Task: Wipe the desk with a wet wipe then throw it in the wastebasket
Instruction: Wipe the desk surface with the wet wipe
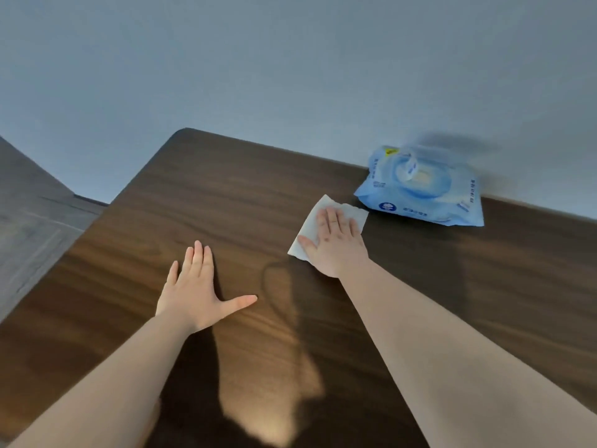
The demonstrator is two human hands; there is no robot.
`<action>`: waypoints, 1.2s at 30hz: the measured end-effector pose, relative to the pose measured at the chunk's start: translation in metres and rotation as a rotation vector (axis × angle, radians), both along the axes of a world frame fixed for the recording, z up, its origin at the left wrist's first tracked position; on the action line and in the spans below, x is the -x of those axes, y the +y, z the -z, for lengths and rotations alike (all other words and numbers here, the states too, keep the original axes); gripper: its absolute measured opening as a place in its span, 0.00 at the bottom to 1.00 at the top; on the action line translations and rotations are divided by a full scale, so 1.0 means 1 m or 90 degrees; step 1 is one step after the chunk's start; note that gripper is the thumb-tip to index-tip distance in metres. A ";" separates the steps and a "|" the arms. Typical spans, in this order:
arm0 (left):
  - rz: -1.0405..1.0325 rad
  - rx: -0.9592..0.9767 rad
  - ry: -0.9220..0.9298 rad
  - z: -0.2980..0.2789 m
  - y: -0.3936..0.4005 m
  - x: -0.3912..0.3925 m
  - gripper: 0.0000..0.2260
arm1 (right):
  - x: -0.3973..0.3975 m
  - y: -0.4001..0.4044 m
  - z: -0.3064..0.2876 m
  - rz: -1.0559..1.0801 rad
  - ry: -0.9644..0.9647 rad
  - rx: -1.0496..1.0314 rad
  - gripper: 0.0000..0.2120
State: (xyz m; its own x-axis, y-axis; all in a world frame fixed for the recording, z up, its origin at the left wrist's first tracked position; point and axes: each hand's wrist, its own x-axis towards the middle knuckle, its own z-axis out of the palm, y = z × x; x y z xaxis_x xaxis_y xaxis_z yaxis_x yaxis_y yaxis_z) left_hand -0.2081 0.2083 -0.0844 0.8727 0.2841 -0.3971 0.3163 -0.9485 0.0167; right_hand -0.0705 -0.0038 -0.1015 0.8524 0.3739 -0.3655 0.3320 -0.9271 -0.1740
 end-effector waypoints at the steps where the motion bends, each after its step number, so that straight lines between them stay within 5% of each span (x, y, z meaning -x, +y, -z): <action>1: -0.013 0.003 -0.002 0.001 0.010 0.004 0.62 | -0.002 0.016 0.000 -0.014 0.002 -0.001 0.35; 16: -0.028 0.084 -0.045 0.013 0.028 0.008 0.62 | -0.020 0.241 0.010 -0.186 -0.048 -0.040 0.35; 21: -0.001 0.077 -0.026 0.023 0.033 0.009 0.55 | -0.020 0.274 0.013 -0.227 -0.057 -0.058 0.35; 29: -0.026 0.071 -0.025 0.014 0.030 0.007 0.59 | -0.023 0.232 0.012 -0.240 -0.064 -0.056 0.35; 36: 0.018 -0.034 -0.011 0.005 0.019 0.009 0.58 | -0.022 0.076 0.008 -0.107 -0.016 -0.039 0.35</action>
